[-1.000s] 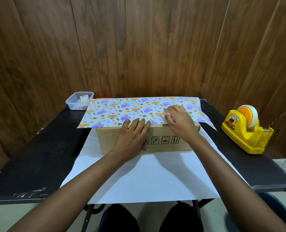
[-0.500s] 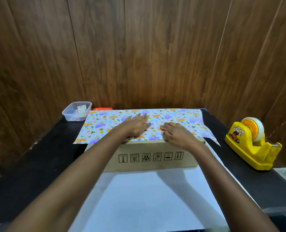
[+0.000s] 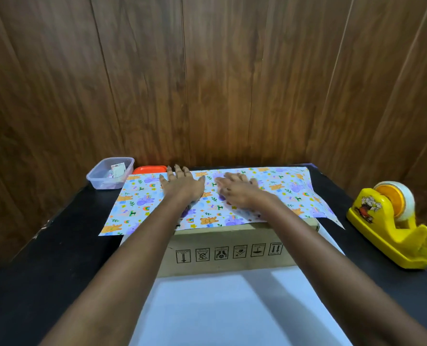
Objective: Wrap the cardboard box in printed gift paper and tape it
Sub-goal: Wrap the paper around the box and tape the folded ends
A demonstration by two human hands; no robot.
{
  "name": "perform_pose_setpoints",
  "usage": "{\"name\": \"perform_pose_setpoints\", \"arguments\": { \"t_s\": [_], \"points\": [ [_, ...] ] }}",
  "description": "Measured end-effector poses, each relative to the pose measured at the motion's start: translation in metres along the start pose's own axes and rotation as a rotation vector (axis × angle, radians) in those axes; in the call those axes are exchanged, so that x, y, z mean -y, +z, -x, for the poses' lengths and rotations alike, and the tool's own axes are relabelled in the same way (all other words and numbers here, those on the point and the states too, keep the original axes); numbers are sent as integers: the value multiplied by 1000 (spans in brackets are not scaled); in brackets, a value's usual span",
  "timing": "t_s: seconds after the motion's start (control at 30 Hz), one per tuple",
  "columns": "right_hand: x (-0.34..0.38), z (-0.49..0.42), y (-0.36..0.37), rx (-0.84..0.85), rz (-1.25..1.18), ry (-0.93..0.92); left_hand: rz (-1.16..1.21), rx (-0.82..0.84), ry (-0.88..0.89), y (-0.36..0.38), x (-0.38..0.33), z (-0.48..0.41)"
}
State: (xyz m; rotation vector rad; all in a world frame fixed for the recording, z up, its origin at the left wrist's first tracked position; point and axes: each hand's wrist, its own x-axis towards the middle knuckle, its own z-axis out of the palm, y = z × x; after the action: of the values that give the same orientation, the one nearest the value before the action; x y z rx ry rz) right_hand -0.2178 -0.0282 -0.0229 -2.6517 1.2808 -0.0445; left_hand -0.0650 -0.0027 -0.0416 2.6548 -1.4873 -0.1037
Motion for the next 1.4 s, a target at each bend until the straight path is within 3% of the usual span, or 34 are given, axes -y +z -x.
{"name": "perform_pose_setpoints", "arguments": {
  "t_s": [0.1,0.27,0.37,0.43,0.53,0.6,0.87,1.07,1.17,1.4],
  "points": [
    [-15,-24,2,45,8,29,-4,4,17,0,5,3],
    [-65,-21,-6,-4,-5,241,-27,26,-43,-9,37,16],
    [-70,-18,-6,-4,6,238,-76,58,-83,-11,39,40],
    [-69,-19,-6,-9,12,236,-77,81,102,-8,19,62],
    [-67,-17,-6,-13,7,222,-24,140,519,-1,-19,94],
    [-69,-11,-8,-8,-2,213,-30,148,612,-2,-27,102],
    [-96,37,-7,-30,12,388,2,109,613,-3,-25,108],
    [-83,64,2,-55,35,354,-95,48,667,1,-21,110],
    [-76,75,5,-54,76,392,-125,-28,682,3,-24,112],
    [-62,96,11,-62,60,257,-302,-242,656,16,-27,136]
  ]
}}
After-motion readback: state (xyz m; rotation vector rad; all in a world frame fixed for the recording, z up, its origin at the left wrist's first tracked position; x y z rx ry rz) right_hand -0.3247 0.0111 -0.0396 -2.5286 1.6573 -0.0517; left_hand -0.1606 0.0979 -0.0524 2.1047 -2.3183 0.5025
